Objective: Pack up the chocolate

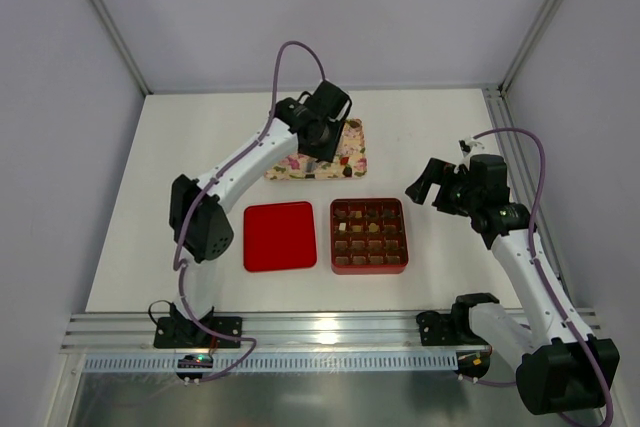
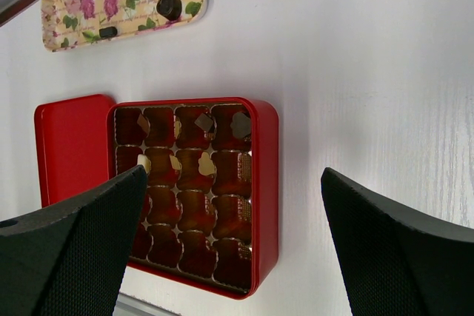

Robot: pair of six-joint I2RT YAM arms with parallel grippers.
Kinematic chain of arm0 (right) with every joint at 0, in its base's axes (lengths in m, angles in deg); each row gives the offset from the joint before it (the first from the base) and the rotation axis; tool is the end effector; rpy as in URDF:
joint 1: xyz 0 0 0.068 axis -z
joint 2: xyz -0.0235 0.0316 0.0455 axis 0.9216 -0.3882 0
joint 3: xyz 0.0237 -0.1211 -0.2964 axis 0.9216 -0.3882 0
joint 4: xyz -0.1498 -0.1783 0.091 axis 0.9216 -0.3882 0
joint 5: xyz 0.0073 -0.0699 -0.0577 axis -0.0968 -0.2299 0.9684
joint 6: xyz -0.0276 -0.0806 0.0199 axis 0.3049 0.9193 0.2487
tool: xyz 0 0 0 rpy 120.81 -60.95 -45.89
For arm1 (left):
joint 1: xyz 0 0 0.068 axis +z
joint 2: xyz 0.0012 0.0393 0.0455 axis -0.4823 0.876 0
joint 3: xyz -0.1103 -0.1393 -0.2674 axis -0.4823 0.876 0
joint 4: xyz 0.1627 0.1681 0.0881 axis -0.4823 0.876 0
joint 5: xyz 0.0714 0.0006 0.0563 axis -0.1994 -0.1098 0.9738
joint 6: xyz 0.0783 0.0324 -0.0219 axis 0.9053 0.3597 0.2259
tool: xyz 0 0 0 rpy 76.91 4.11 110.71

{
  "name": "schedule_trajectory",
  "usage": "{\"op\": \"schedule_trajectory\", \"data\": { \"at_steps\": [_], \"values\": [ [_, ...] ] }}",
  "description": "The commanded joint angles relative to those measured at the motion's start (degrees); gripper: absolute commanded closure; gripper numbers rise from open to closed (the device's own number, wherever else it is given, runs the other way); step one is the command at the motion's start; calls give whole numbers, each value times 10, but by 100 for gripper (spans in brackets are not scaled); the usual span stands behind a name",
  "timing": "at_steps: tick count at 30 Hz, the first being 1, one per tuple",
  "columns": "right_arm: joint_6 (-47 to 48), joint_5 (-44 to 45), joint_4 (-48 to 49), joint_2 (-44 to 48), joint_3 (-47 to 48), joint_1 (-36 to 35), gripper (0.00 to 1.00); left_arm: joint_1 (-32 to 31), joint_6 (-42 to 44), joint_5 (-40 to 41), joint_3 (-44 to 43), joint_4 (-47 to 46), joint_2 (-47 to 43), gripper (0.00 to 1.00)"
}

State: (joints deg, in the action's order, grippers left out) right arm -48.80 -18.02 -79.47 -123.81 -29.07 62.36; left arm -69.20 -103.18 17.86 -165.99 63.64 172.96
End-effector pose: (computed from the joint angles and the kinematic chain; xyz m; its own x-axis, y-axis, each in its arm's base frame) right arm 0.1859 0.0341 0.2922 -0.6677 0.3120 -0.6759 -0.0163 0.9016 0.4323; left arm 0.3624 -0.2889 0.3327 -0.7893 0.2507 -0.5605 0.3187 0.9475 -0.0250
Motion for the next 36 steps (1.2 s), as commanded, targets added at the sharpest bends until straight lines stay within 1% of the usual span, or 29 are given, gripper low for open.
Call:
{"op": "schedule_trajectory", "data": {
  "at_steps": [1,6,14,36],
  "values": [
    [6,-1,10,12,18,1,0,-11,8,-7,-38,-1,29,60],
    [6,-1,7,14,20,0,0,-17,11,-2,-73,13,60,60],
    [8,2,4,20,18,0,0,-22,21,11,-77,23,89,59],
    [9,3,4,21,15,1,0,-31,32,4,-88,25,102,59]
  ]
}}
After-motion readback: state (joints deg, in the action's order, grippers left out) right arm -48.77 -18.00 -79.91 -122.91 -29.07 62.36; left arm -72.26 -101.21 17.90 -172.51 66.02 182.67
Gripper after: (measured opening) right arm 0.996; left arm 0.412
